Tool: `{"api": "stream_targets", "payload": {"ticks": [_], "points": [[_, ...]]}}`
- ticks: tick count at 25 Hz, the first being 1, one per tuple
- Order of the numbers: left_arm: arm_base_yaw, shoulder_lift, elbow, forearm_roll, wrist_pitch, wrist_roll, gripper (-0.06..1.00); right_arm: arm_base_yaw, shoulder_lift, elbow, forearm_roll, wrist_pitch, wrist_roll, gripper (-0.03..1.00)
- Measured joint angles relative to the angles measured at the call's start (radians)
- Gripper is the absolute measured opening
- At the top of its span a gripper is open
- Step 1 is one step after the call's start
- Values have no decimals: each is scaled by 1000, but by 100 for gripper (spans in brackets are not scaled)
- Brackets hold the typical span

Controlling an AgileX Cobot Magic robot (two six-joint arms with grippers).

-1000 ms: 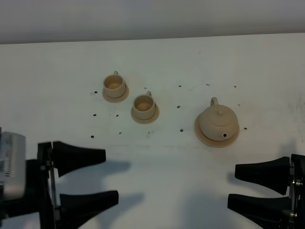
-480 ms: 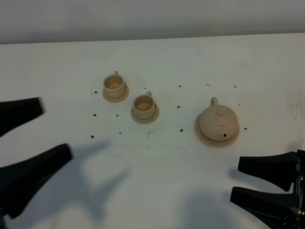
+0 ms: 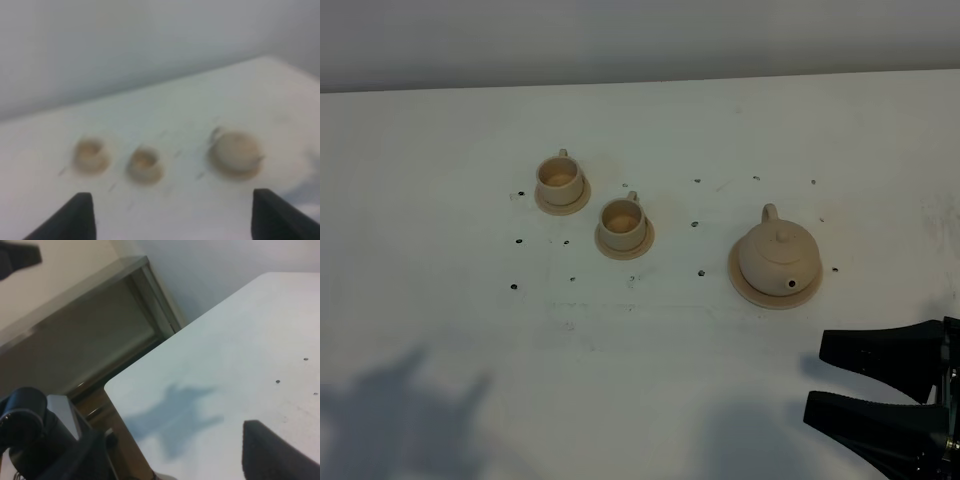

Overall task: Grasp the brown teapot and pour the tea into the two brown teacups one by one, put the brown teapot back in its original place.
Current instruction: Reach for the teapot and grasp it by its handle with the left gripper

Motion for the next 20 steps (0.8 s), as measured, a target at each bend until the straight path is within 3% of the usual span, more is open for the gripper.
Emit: {"api": "stream_targets", "payload": {"ticks": [3, 6, 11, 20], "points": [[0, -22, -9, 162, 112, -124, 56, 0, 0, 0, -1, 0, 1, 56], [0, -52, -9, 234, 168, -160, 53, 0, 0, 0, -2, 0, 1, 56], [0, -104, 11, 251, 182, -166, 53, 0, 0, 0, -7, 0, 1, 56], [0, -189, 164, 275, 161, -169, 53, 0, 0, 0, -18, 0, 1, 56]]}}
